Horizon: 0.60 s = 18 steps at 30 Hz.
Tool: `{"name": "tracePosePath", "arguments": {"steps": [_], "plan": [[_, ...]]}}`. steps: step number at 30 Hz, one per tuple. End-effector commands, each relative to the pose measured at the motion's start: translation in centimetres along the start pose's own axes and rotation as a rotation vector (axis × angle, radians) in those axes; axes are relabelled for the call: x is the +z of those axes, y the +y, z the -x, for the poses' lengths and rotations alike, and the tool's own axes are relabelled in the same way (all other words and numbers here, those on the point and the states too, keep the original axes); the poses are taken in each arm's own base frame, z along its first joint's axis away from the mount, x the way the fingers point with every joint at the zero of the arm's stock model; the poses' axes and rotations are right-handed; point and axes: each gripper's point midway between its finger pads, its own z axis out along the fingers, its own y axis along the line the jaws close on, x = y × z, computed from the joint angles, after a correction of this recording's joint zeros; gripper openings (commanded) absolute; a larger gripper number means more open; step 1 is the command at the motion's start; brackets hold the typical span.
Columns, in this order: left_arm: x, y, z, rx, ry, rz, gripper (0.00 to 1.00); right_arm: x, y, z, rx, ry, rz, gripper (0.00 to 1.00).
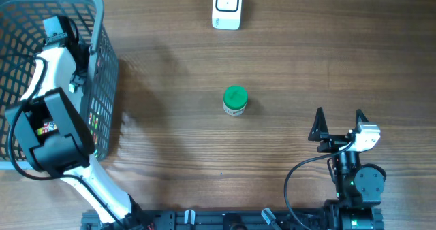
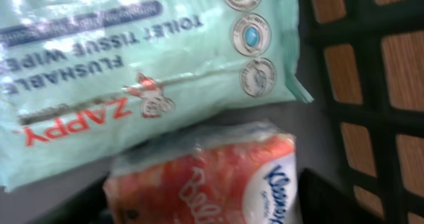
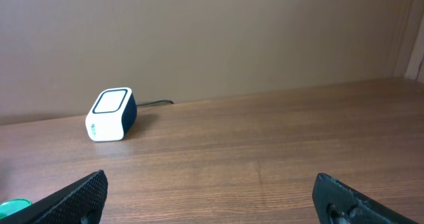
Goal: Scan the item barcode
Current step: 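Move the left gripper back into the basket over the tissue pack, then grasp the red-and-white tissue pack with the left gripper, lift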
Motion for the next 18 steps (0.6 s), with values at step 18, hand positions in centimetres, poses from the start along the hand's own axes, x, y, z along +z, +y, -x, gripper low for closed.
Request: {"name": "tracePosePath", "arguments": {"steps": [18], "plan": [[-11.2,2.6,3.3,-0.083,-0.089,-0.051,0.61,0.0,0.4,0.1,-0.015,-0.006,0.021,1.0]]}}
